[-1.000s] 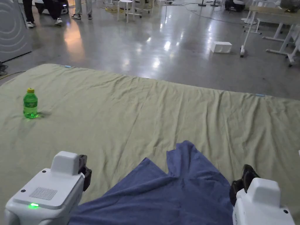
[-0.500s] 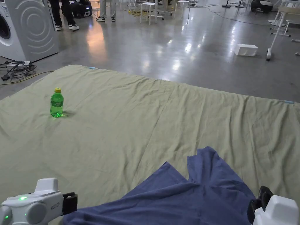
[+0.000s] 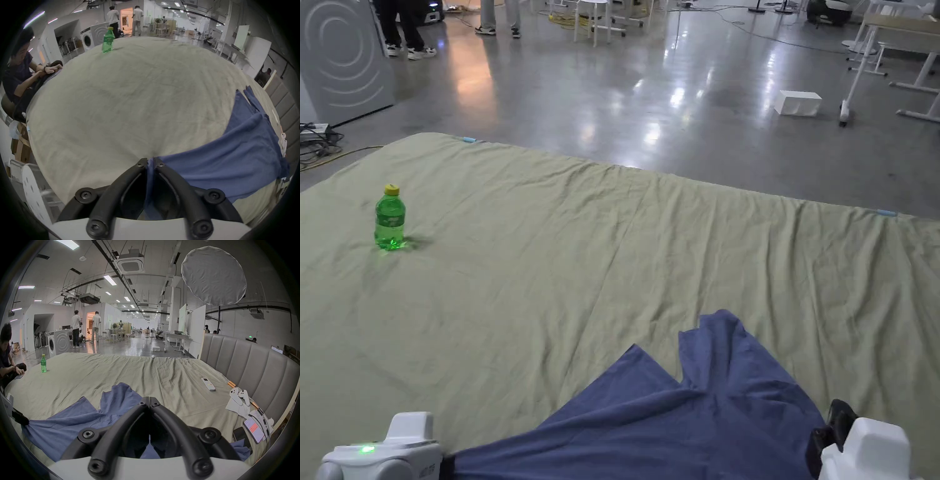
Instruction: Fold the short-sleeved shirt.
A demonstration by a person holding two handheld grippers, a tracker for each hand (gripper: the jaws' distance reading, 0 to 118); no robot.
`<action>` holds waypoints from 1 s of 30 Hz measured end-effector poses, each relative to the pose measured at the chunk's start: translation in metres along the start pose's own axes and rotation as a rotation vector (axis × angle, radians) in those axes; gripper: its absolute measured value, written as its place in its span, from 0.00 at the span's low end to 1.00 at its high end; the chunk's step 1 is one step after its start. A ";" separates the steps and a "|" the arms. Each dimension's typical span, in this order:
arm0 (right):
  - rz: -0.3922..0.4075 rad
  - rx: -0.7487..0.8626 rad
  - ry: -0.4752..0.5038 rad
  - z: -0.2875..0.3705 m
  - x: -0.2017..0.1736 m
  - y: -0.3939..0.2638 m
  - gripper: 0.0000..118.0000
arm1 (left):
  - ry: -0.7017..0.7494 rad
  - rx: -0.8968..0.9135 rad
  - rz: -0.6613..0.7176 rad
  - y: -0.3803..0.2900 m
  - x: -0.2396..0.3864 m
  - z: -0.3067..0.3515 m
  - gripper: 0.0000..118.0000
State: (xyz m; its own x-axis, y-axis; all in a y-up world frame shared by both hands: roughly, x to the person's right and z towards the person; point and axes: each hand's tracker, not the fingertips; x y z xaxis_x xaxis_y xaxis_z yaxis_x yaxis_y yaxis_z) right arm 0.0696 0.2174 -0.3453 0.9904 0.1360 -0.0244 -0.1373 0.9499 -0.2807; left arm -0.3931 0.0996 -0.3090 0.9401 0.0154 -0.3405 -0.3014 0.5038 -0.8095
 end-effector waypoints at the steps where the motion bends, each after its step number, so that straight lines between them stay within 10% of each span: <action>1: 0.009 0.000 0.005 -0.002 0.000 -0.001 0.01 | 0.005 0.012 -0.005 -0.002 0.001 0.000 0.05; 10: 0.043 -0.116 0.096 -0.077 0.022 0.011 0.03 | -0.022 0.075 -0.020 -0.013 0.016 0.035 0.04; 14: 0.110 -0.369 0.191 -0.154 0.029 0.004 0.74 | -0.014 0.102 -0.033 -0.008 0.009 0.035 0.04; 15: 0.155 -0.332 0.210 -0.171 0.029 0.002 0.77 | -0.009 0.106 -0.039 -0.007 0.004 0.028 0.04; 23: 0.201 -0.599 0.261 -0.253 0.018 -0.010 0.75 | 0.026 0.101 -0.060 -0.006 0.002 0.022 0.04; 30: 0.193 -0.710 0.297 -0.282 0.001 -0.026 0.49 | 0.038 0.101 -0.044 -0.006 0.008 0.019 0.04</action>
State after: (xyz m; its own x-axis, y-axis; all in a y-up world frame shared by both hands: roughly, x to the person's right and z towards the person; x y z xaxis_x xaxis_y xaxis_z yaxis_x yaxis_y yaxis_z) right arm 0.0785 0.1135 -0.6091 0.9265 0.1043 -0.3617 -0.3635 0.4972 -0.7878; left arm -0.3808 0.1131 -0.2976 0.9448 -0.0409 -0.3250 -0.2404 0.5876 -0.7726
